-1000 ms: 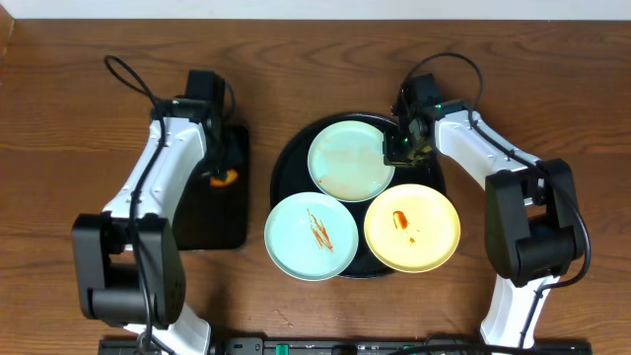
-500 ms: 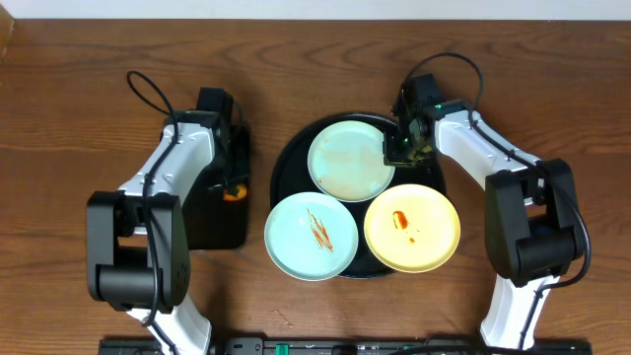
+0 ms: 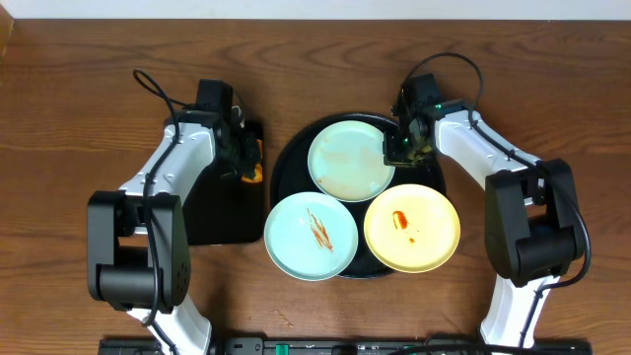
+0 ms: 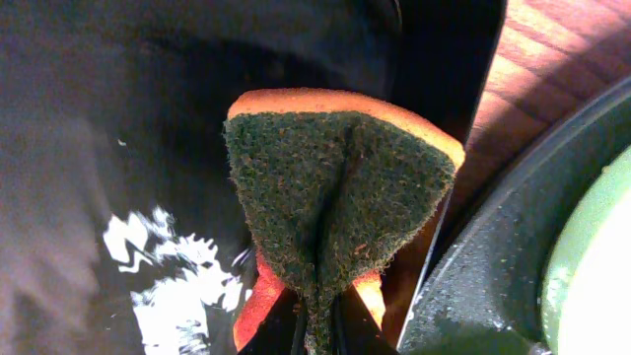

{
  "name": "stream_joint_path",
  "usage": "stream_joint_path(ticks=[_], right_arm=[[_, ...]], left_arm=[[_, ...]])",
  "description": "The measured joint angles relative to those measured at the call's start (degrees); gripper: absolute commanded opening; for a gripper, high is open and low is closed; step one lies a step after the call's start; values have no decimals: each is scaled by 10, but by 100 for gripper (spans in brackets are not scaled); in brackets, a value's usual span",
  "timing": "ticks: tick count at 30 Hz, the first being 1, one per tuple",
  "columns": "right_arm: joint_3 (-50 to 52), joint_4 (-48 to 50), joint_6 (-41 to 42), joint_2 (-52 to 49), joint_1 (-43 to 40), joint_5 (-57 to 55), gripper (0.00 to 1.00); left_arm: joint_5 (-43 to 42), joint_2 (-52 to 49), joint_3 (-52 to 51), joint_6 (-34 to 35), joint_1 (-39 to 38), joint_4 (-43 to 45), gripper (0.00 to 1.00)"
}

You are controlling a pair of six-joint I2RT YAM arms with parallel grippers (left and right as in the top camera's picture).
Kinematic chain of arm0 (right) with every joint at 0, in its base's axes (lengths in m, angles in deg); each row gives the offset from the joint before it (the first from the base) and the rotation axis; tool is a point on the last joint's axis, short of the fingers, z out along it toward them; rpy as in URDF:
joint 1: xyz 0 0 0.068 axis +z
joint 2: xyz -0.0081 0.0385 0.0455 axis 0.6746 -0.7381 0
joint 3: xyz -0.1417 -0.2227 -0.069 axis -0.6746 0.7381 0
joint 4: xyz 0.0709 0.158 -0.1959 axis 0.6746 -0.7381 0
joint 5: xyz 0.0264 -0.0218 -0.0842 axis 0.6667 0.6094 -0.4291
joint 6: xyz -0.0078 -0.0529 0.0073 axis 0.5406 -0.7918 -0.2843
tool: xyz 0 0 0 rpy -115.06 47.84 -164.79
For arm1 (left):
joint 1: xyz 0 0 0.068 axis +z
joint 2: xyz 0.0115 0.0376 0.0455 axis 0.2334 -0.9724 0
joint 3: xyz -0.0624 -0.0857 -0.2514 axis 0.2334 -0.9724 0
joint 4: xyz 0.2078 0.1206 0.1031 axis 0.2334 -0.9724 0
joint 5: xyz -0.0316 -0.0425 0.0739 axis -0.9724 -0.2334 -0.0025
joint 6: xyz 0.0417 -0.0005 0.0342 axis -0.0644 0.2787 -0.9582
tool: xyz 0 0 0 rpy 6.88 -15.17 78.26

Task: Clean dirty plates on tray and stack at the side
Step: 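Return the sponge with the left gripper over the small black tray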

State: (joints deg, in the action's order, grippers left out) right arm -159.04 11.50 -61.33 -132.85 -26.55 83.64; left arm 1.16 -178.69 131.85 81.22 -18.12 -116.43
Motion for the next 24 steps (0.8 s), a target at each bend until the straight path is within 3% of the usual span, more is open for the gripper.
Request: stream_joint_path(ticks=[17,24], right_arm=[[0,0,0,0,0,0,1],[0,-2,0,0,0,0,1]], left_arm=[[-41,0,0,-33,0,3,8],[55,0,0,-38,-2,-56,8]])
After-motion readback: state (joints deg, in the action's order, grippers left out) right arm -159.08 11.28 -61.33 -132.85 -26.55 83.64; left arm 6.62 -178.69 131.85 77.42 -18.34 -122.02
